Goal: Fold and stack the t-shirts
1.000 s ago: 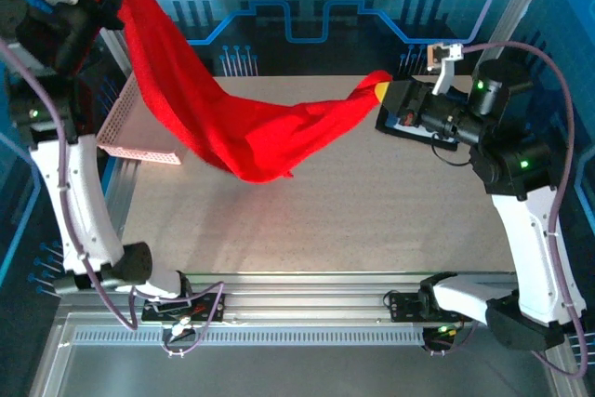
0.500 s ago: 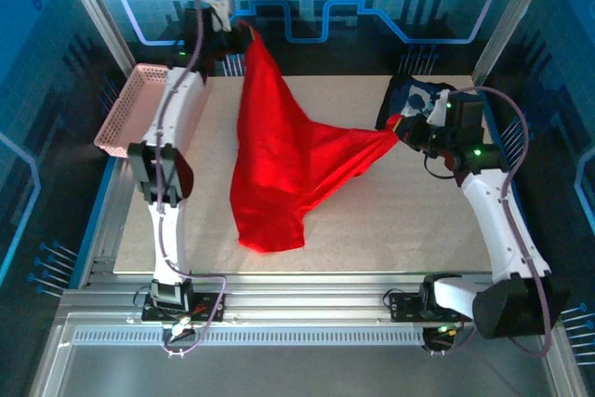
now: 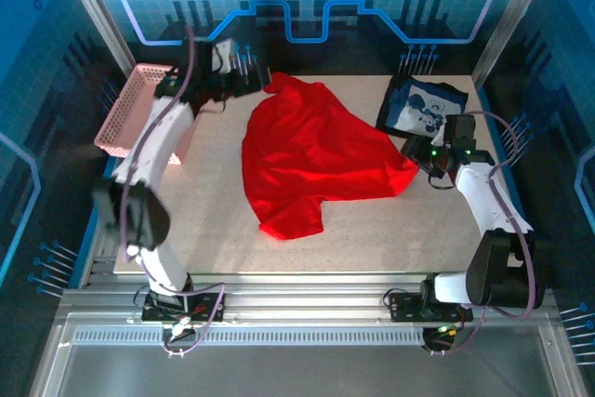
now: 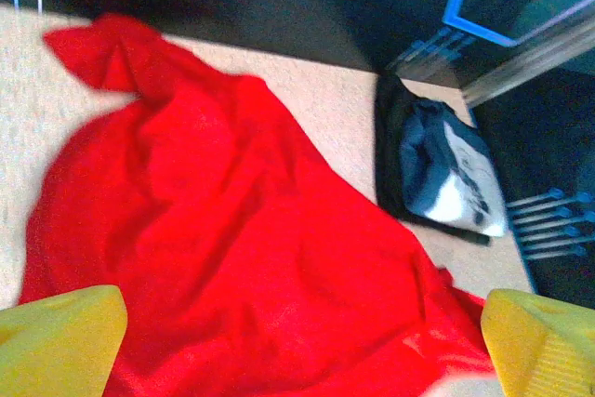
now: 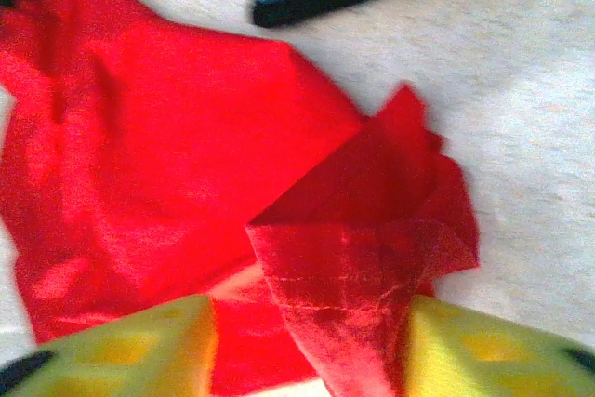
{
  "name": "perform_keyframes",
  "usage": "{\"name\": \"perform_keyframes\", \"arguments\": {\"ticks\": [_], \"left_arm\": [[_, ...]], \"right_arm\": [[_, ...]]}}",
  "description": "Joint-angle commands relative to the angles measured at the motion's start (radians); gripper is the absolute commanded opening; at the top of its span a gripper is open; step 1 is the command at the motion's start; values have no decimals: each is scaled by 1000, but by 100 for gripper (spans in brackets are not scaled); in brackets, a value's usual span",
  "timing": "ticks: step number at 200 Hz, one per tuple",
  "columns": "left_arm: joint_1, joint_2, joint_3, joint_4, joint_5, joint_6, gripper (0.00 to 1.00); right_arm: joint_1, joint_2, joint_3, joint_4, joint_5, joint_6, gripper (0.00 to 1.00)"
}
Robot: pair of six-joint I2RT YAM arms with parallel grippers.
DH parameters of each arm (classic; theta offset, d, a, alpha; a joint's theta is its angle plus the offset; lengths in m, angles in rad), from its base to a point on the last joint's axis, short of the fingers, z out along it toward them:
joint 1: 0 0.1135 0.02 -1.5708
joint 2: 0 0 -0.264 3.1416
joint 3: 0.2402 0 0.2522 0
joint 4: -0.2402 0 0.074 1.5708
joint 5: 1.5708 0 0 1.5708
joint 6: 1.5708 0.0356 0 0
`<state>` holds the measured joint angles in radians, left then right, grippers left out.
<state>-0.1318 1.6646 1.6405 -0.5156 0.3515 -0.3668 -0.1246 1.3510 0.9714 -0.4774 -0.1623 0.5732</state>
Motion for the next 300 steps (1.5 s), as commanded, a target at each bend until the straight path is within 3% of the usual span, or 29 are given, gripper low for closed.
{"name": "perform_keyframes", "arguments": {"ticks": [1, 27, 61, 114, 154, 191, 214, 235, 276, 300], "left_arm": [[-5, -176, -307, -109, 38, -102, 99], [-24, -342, -632, -69, 82, -246, 99], [-83, -391, -852, 84, 93, -408, 96], [-147, -210, -915, 353, 111, -525, 86], [-160, -104, -918, 440, 105, -565, 70], [-167, -45, -906, 442, 99, -562, 56], [-167, -12, -902, 474, 107, -573, 35], [-167, -6, -887, 472, 104, -578, 17], [-146, -52, -841, 393, 98, -550, 7], [-111, -126, -778, 296, 85, -511, 4]], "right_arm": [[-58, -1, -22, -159, 98, -72, 72], [-97, -56, -72, -240, 123, -124, 78], [-102, -111, -111, -300, 180, -130, 84], [-150, -67, -65, -282, 202, -175, 87], [-237, 6, -86, -191, 92, -152, 83], [-306, 126, -125, -50, -12, -92, 71], [-317, 195, -129, 21, -49, -43, 59], [-324, 234, -131, 72, -56, 0, 56], [-333, 306, -104, 130, -83, 71, 45], [-333, 340, -51, 105, -43, 64, 27]]}}
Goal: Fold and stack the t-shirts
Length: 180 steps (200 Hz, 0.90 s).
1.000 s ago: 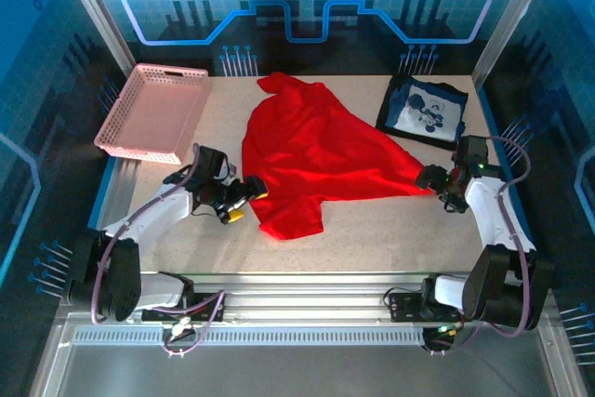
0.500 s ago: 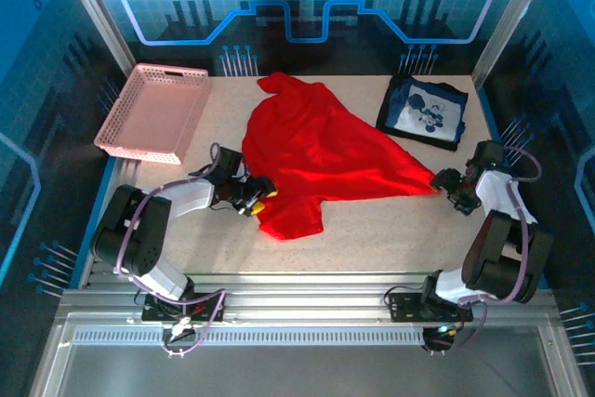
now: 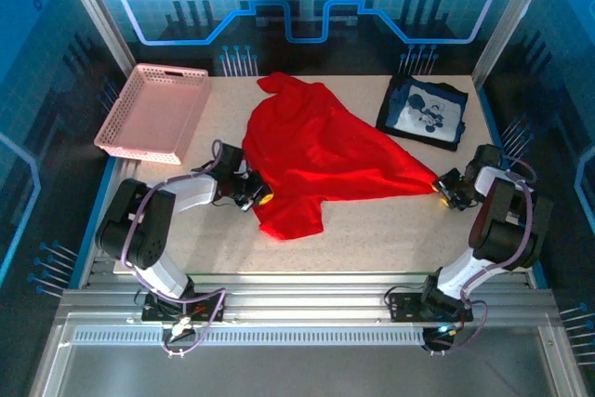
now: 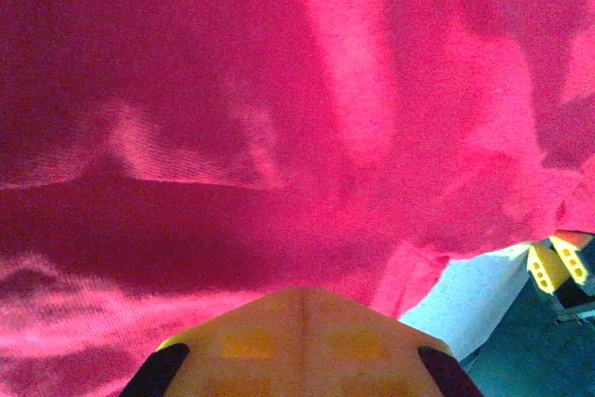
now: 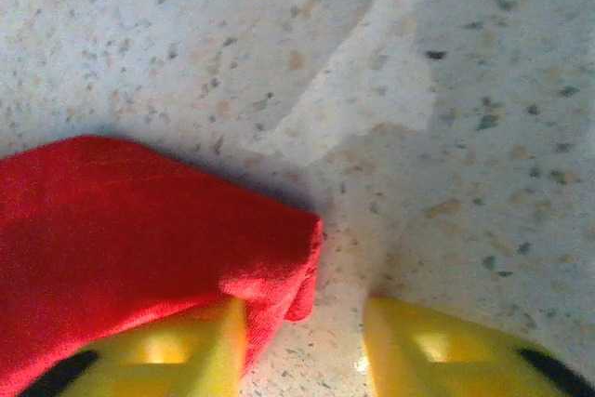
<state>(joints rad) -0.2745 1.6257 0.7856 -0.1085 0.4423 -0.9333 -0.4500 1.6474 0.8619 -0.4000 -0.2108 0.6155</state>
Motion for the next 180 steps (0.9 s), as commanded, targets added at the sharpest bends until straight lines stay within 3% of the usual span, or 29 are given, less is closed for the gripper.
{"name": "perform_keyframes", "arguments": {"ticks": [1, 22, 40, 75, 94, 122, 180], "left_arm": [[33, -90, 81, -116, -8, 58, 4], [58, -128, 156, -206, -16, 110, 4], [64, -141, 184, -248, -11, 139, 9], [64, -152, 59, -187, 12, 121, 54], [64, -145, -24, -91, 15, 75, 65], [57, -84, -49, -14, 19, 51, 69], [20, 121, 28, 74, 20, 46, 69]], "right_arm": [[-7, 44, 61, 26, 7, 21, 26], [-6, 43, 107, -12, 44, -2, 15], [0, 15, 133, -43, 65, -28, 15], [45, -100, 139, -152, 62, -78, 45], [102, -173, 106, -179, 29, -101, 58], [192, -172, 73, -178, 6, -84, 63], [340, -15, 104, -154, 60, 9, 65]]}}
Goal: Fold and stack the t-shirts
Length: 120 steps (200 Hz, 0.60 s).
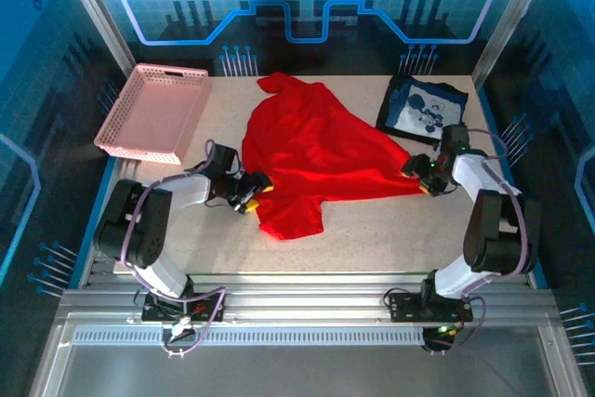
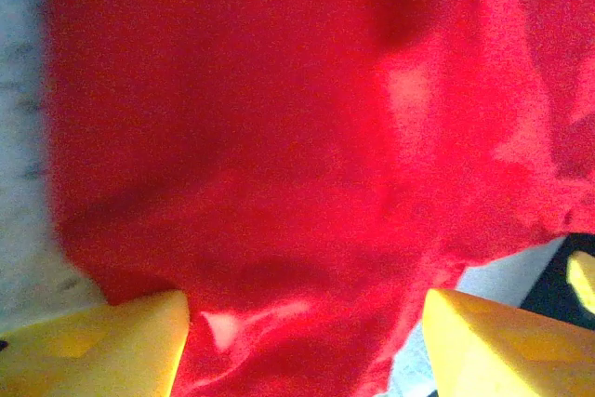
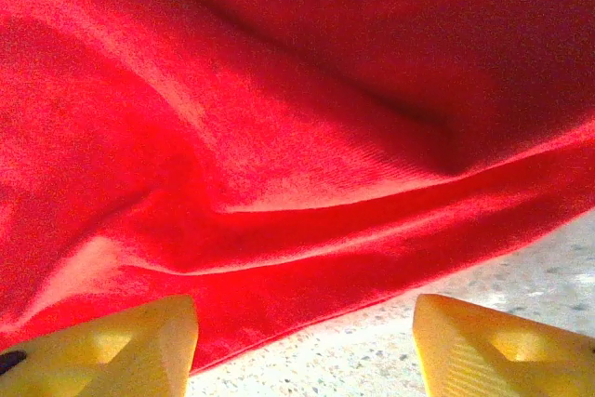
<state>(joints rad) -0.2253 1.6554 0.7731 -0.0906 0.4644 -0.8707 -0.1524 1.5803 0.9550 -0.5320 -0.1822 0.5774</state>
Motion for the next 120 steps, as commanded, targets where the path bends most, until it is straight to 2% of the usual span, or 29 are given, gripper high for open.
{"name": "perform_keyframes", "arguments": {"ticks": [1, 25, 34, 49, 59, 82, 97, 120], "left_arm": [[-31, 96, 43, 56, -4, -17, 69], [-60, 191, 98, 71, -21, -18, 63], [-67, 220, 119, 69, -22, -16, 56], [-72, 237, 141, 50, -32, -5, 37], [-72, 236, 153, 28, -42, 15, 27], [-66, 208, 190, -55, -65, 69, 0], [-57, 143, 205, -85, -81, 87, 0], [-56, 10, 279, -197, -130, 148, 0]], "right_arm": [[44, 55, 12, -23, 32, 47, 65], [85, 128, 52, -45, 77, 57, 66], [95, 159, 67, -48, 90, 62, 66], [105, 211, 89, -52, 123, 71, 64], [106, 244, 108, -55, 133, 79, 54], [113, 261, 135, -49, 136, 112, 18], [108, 245, 150, -53, 95, 114, 0], [102, 167, 171, -82, 55, 109, 0]]}}
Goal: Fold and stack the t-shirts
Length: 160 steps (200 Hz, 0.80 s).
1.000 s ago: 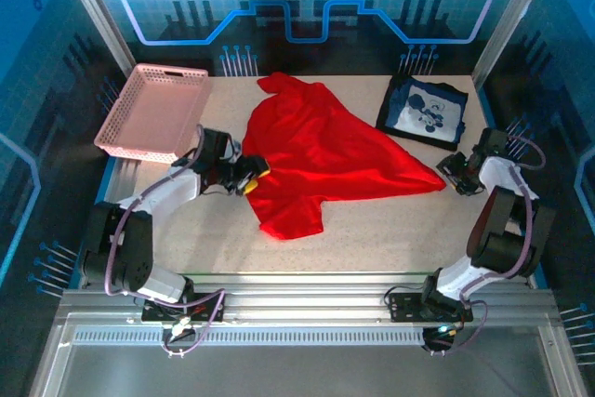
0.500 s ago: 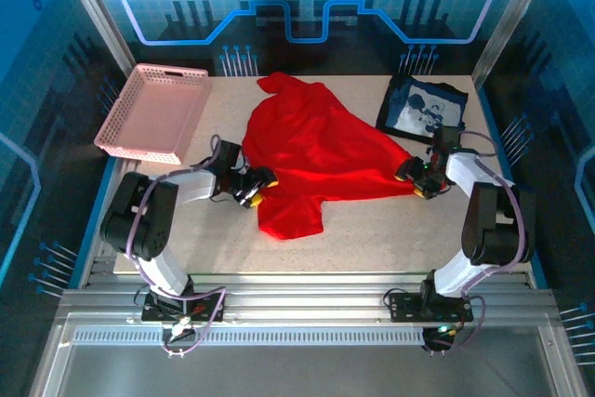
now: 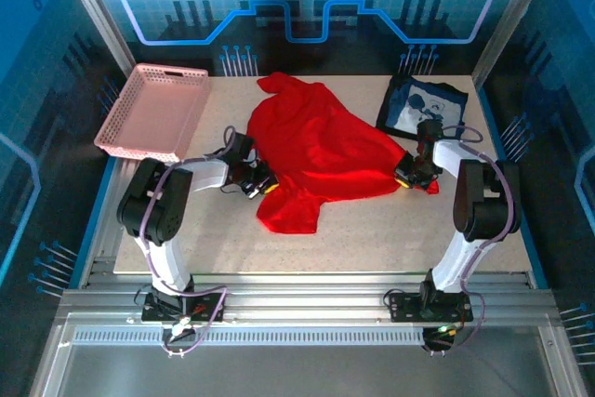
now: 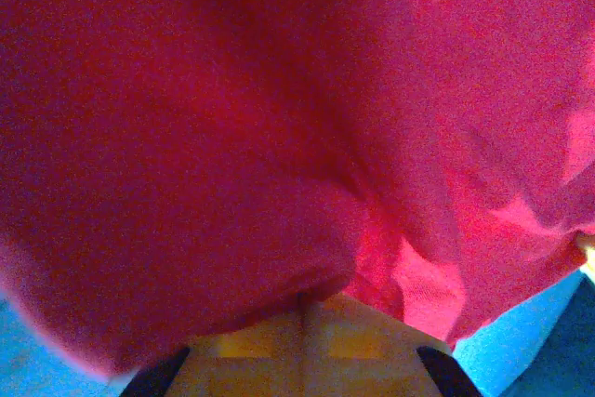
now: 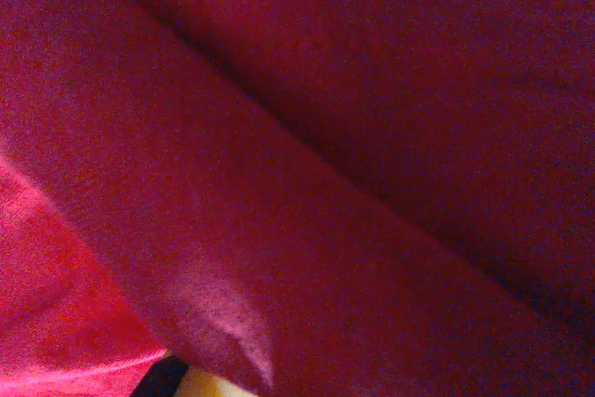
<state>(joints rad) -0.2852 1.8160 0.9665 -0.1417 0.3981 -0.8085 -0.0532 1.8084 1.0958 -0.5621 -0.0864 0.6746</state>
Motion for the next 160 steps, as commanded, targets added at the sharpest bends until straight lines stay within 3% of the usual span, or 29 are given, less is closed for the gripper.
{"name": "perform_keyframes", "arguments": {"ticks": [1, 47, 91, 118, 160], "left_arm": [[4, -156, 89, -150, -64, 88, 0], [34, -350, 223, -254, -94, 121, 0], [101, -482, 235, -245, -39, 80, 0], [100, -499, 365, -312, -13, 117, 0], [101, -507, 436, -274, 24, 107, 0]], "right_arm": [[2, -66, 32, -54, -44, 12, 0], [-31, -221, 74, -123, -175, 27, 0], [-72, -294, 70, -115, -299, 53, 0], [-94, -325, 115, -142, -354, 37, 0], [-177, -359, 305, -261, -386, -52, 0]]}}
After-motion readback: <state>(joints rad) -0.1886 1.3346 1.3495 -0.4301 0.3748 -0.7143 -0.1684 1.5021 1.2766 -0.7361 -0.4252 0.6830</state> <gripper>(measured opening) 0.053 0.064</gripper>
